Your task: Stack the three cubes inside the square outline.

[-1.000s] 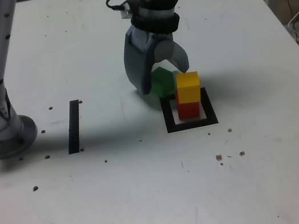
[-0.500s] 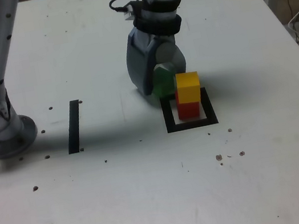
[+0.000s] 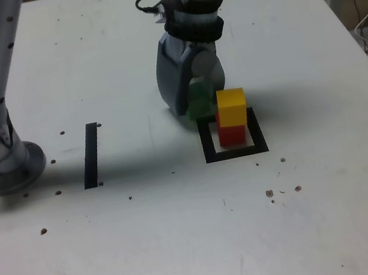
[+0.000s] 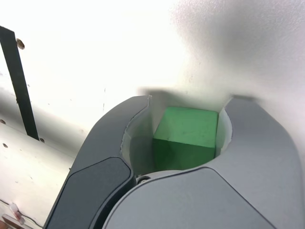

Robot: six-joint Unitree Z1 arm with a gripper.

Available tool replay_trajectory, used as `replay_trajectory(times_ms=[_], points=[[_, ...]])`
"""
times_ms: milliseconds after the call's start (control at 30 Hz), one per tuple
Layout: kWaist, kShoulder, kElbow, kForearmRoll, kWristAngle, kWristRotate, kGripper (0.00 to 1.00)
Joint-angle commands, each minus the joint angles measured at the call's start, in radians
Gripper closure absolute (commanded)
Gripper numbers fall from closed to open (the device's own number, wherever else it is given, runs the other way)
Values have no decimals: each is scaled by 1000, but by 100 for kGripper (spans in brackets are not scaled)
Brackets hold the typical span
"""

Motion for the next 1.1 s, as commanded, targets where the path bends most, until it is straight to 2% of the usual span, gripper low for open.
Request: replay_trajectory(times_ms=[0,133,167,500,1067], points=[[1,-17,-7,10,11,7,75],[-1,-40,-15,24,37,17,75],[-13,-80,-57,69,81,55,75],[-59,-106,-165,157,125,141,75],[-158,-106,-287,235,122,190,75]])
